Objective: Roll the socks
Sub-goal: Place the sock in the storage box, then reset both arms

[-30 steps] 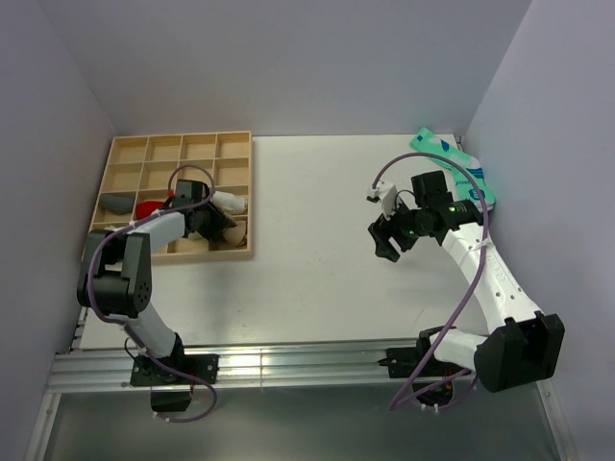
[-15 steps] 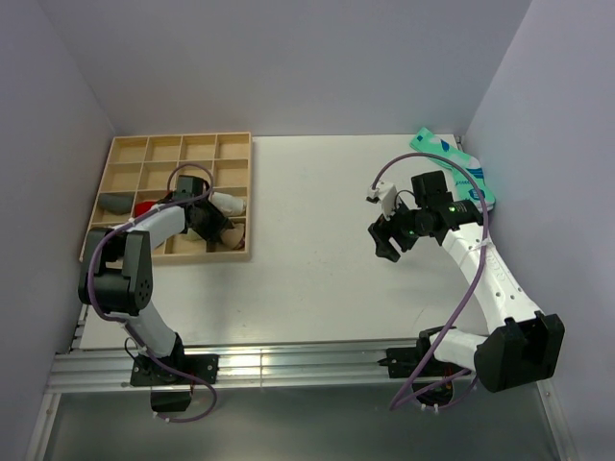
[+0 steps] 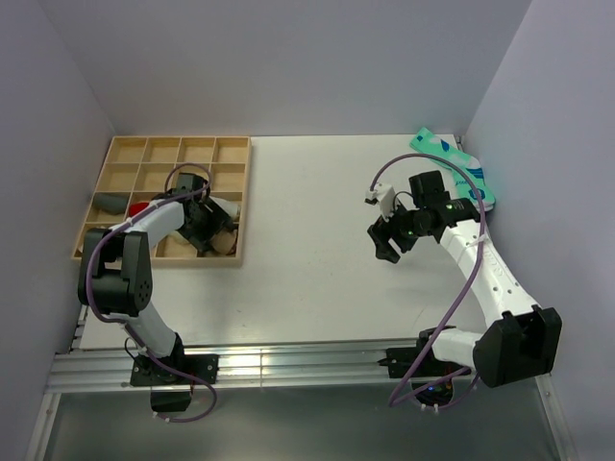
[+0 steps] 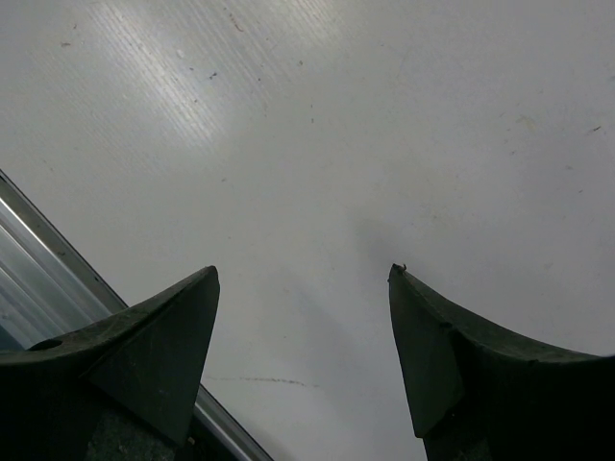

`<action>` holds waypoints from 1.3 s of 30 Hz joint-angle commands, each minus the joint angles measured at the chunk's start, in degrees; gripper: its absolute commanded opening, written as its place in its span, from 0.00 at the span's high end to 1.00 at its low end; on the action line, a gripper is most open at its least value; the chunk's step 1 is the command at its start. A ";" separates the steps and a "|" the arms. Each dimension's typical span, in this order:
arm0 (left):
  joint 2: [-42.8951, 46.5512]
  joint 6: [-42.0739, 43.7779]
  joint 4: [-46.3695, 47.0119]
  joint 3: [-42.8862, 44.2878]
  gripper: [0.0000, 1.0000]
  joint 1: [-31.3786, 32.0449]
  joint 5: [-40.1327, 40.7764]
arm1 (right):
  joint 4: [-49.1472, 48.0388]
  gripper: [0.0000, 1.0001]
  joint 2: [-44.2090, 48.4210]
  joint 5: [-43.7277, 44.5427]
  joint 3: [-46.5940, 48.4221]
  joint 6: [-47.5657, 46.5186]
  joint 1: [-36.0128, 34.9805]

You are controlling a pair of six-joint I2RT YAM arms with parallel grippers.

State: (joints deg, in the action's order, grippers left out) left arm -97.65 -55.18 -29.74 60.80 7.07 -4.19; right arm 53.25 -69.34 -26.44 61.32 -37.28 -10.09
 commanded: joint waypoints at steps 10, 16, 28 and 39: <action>5.18 -0.98 -12.72 2.57 0.19 -1.09 11.66 | 1.50 0.22 -1.85 -2.39 1.78 -1.39 0.51; 5.97 -1.60 -14.82 4.33 0.19 -1.09 12.80 | 1.50 0.22 -1.94 -2.13 1.44 -1.66 0.51; 15.54 5.33 -18.60 11.53 0.10 -0.66 15.26 | 0.18 0.21 -0.18 -2.22 1.87 0.36 0.59; 16.62 7.36 -6.42 19.01 0.02 30.00 27.46 | -3.59 0.18 3.85 -4.93 3.11 5.46 1.30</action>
State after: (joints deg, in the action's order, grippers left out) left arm -80.55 -48.75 -42.13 78.83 30.55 17.32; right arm 52.75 -68.36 -29.32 61.80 -34.30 -9.50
